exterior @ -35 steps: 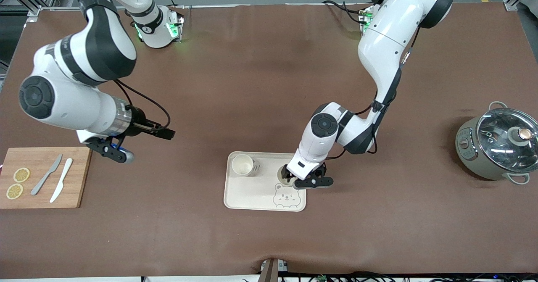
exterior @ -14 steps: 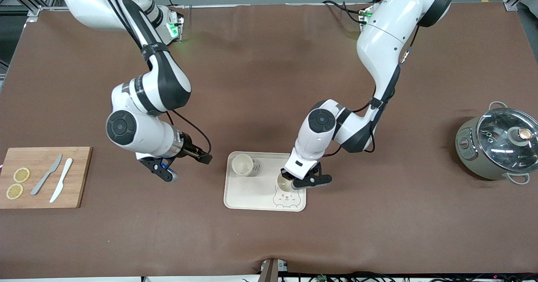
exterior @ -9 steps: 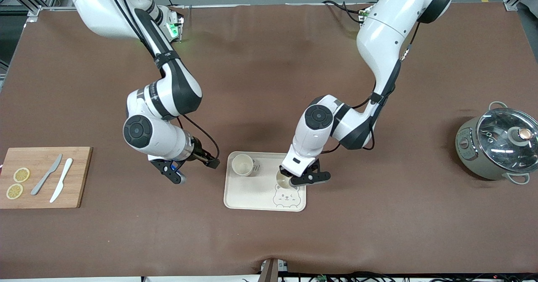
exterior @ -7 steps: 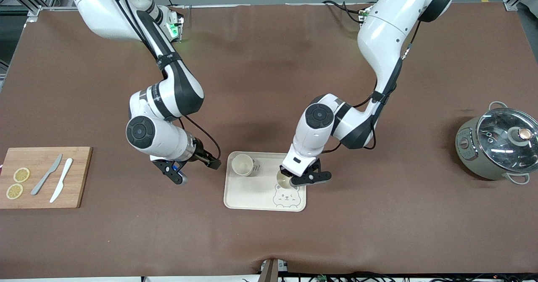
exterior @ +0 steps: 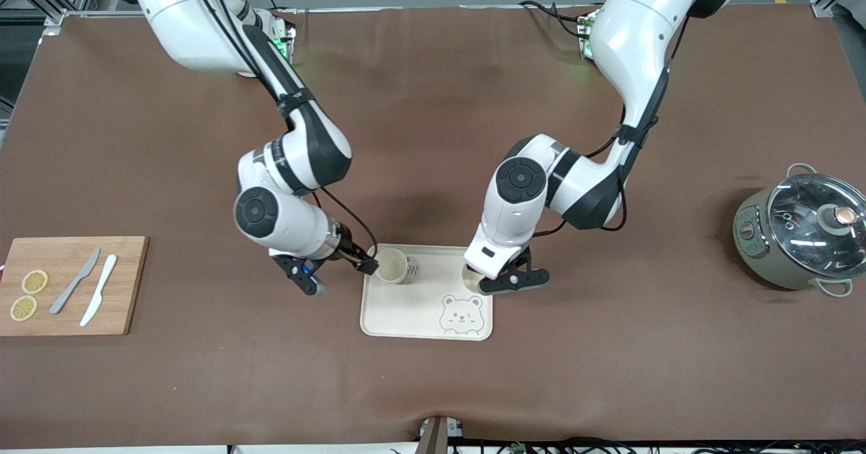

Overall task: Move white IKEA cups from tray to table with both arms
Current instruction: 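Close the left gripper on the cup while the right gripper lowers, then carry the cup toward the pot while the right gripper grasps the other cup, then set the cup down with the left gripper while the right gripper carries its cup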

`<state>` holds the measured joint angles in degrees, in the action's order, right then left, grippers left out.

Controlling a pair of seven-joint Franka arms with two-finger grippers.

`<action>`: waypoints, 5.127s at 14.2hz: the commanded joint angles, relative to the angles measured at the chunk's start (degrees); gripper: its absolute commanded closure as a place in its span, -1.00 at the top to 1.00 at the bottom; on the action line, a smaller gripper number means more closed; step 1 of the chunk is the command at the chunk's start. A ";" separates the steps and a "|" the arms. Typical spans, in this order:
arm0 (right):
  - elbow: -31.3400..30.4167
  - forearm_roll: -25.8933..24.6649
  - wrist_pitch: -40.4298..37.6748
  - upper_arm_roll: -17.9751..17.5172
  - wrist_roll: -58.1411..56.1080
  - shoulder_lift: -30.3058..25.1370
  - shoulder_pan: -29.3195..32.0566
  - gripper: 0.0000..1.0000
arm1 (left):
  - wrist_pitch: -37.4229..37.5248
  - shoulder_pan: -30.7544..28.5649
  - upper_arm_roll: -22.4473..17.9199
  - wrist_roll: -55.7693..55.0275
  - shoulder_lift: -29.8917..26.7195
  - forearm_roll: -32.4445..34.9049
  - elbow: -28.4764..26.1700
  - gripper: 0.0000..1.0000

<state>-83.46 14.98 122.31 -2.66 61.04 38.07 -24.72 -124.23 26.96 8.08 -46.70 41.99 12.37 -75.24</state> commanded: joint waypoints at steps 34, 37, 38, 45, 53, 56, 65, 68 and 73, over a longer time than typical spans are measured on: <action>3.74 0.84 2.16 0.55 -4.53 4.12 -0.95 -1.00 | -25.34 -29.33 2.03 40.81 -23.88 -9.03 -40.15 -1.00; 6.02 0.40 -4.96 0.90 -11.45 3.68 0.11 -1.00 | -29.48 -30.03 1.94 40.81 -23.45 -9.03 -42.53 -1.00; 6.12 0.31 -6.11 1.25 -12.95 3.51 0.37 -1.00 | -31.06 -30.12 1.94 40.90 -23.27 -9.03 -43.40 -1.00; 2.26 -1.27 -13.68 2.57 -27.28 -3.78 6.43 -1.00 | -40.12 -30.30 1.85 40.99 -19.93 -8.86 -46.40 -1.00; -6.35 -5.47 -13.68 2.57 -40.80 -10.20 13.46 -1.00 | -46.19 -32.15 1.85 43.36 -15.54 -8.15 -46.93 -1.00; -9.43 -7.33 -13.68 2.57 -46.78 -12.48 16.71 -1.00 | -47.68 -32.15 1.85 43.36 -14.66 -8.15 -47.02 -1.00; -16.99 -11.20 -12.53 2.66 -64.62 -16.27 25.15 -1.00 | -48.30 -32.06 1.85 43.36 -14.30 -8.15 -46.84 0.91; -18.93 -11.72 -11.40 2.66 -69.73 -16.53 28.40 -1.00 | -48.22 -31.71 2.03 42.31 -15.44 -8.24 -46.40 1.00; -25.33 -15.76 -6.13 2.66 -72.29 -18.29 30.43 -1.00 | -40.95 -31.71 2.73 42.31 -19.83 -8.24 -45.61 1.00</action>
<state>-103.43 1.21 113.39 1.11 -9.94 23.38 4.27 -169.86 -4.47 9.94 -4.50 25.76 4.71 -120.62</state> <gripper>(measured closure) 0.978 0.009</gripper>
